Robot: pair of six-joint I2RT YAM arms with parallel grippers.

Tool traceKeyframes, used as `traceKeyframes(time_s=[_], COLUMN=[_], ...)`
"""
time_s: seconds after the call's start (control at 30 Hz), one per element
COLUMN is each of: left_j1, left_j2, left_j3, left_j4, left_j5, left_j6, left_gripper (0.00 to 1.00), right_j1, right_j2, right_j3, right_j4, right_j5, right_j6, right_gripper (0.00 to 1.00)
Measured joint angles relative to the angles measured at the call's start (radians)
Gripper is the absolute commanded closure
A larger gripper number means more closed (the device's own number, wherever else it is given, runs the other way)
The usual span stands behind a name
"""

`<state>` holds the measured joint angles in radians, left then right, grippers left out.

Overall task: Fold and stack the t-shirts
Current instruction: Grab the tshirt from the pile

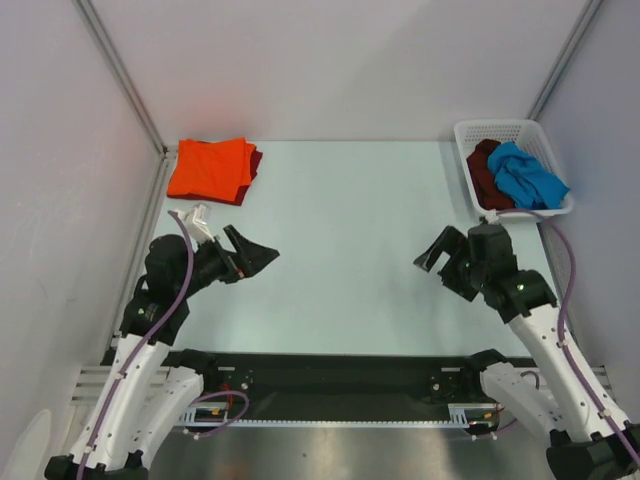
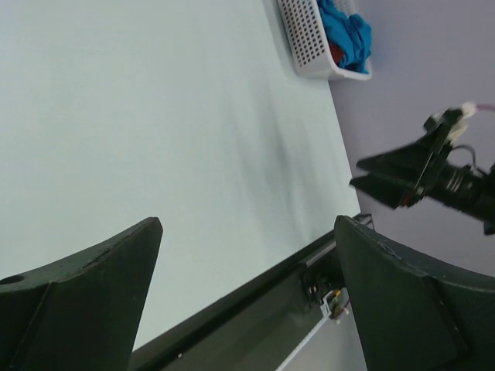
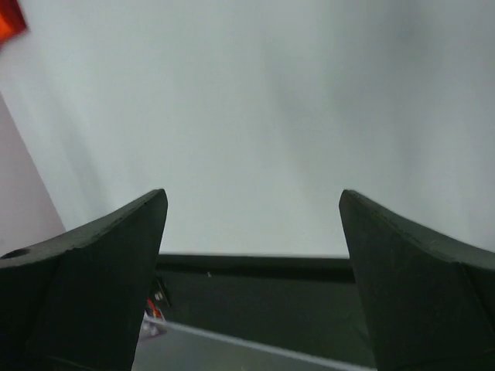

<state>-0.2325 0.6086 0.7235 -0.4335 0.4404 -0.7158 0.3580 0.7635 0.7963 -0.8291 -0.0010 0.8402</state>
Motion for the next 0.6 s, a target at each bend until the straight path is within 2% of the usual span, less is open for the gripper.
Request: traceKeyframes(time_s=[0.1,0.2,0.27,0.33,0.43,0.47,0.6], left_j1=[0.003,0.023,0.034,0.037,0.038,0.039,0.039], left_j2=[0.008,0.006,0.007,0.009,0.003,-0.006,-0.033], left_j3=[0.028,0.051,0.079,0.111,0.149,0.158,0.171], left_j4=[-0.047,-0.084,-0.114,-0.145,-0.169,-0.183,-0.233], left_j5=[0.031,0.069,0.089,0.113,0.153,0.175,0.203], left_j6=[0.010,0.016,0.031,0.056,0.097,0.121,0.170], left_gripper=[0.00,0.00,0.00,0.00,0.00,0.00,0.03], right_j1=[-0.111,-0.305,-0.460,-0.555,-0.601,-0.603,-0.605], right_j2=[0.077,0.164,0.258,0.354,0.570,0.639,0.847], right_j3=[0.119,0.222,0.277,0.337,0.495,0.548,0.743], right_j4=[0.013,0.060,0.106,0.145,0.169,0.190,0.227], right_j5=[-0.047,-0.119,-0.189,-0.201,-0.171,-0.153,-0.081], right_j6=[-0.069,-0.090,-0.093,-0.103,-0.142,-0.157,-0.206], right_gripper=[0.00,0.00,0.08,0.12,0.18,0.25,0.31])
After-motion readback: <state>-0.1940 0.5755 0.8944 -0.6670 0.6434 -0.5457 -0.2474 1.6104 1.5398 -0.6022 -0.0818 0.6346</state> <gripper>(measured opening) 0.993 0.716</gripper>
